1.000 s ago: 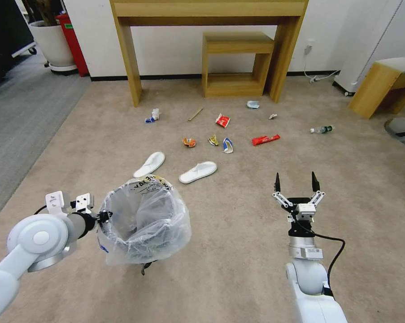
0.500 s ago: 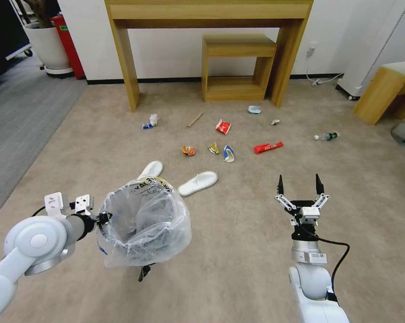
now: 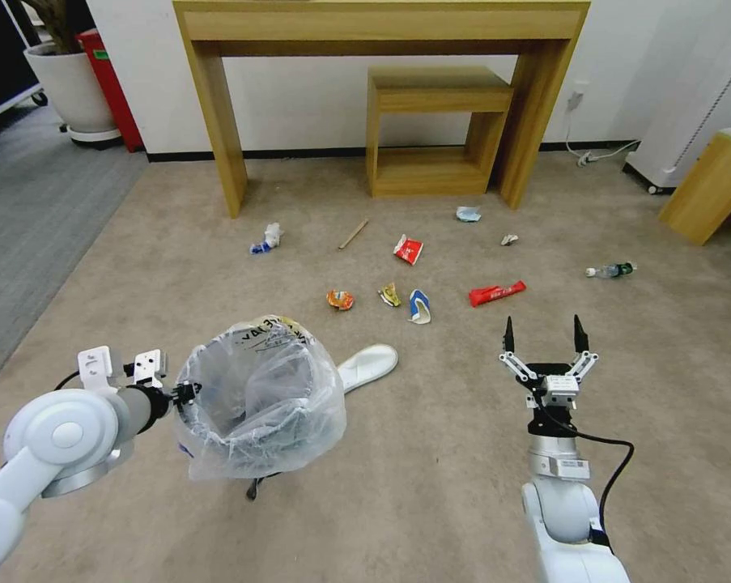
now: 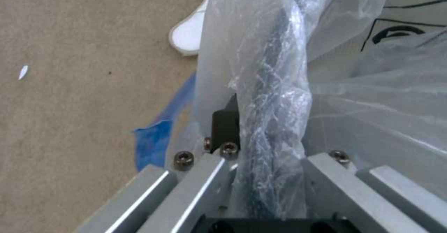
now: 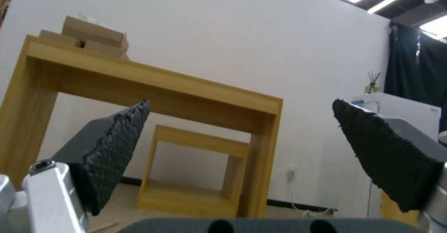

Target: Pick up the trash bin and place the garbage on the floor into it.

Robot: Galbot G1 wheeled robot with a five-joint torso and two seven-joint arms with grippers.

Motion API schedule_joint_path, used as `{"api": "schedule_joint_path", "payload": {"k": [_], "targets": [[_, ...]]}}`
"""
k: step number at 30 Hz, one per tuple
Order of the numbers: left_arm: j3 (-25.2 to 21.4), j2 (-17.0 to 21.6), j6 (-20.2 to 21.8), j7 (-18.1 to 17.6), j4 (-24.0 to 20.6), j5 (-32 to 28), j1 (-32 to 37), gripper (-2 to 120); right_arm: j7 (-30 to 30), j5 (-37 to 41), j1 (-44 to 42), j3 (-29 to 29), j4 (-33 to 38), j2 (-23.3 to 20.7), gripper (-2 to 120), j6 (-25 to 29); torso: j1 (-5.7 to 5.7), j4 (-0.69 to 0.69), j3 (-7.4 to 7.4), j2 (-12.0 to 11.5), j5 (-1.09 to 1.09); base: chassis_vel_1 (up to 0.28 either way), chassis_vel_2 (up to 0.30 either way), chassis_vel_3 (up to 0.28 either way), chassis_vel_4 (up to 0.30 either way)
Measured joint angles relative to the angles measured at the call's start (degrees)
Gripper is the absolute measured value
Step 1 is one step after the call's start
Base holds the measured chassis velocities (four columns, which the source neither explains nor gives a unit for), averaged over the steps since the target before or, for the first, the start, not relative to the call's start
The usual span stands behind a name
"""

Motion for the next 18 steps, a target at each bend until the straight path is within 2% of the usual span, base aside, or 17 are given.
{"api": "schedule_joint_path", "payload": {"k": [6, 18], "targets": [[0.0, 0.8, 0.2, 0.4, 0.0, 0.0, 0.3, 0, 0.0, 0.4, -0.5, 0.3, 0.3, -0.1, 100, 0.6, -0.02, 0.02, -0.04, 0.0, 0.0, 0.055, -0.036, -0.045, 0.039], [0.0, 1.4, 0.2, 0.6, -0.5, -0.1, 0.4, 0, -0.7, 0.9, -0.7, 0.4, 0.4, 0.2, 100, 1.1, -0.01, 0.01, -0.02, 0.0, 0.0, 0.0, 0.0, 0.0, 0.0]]}}
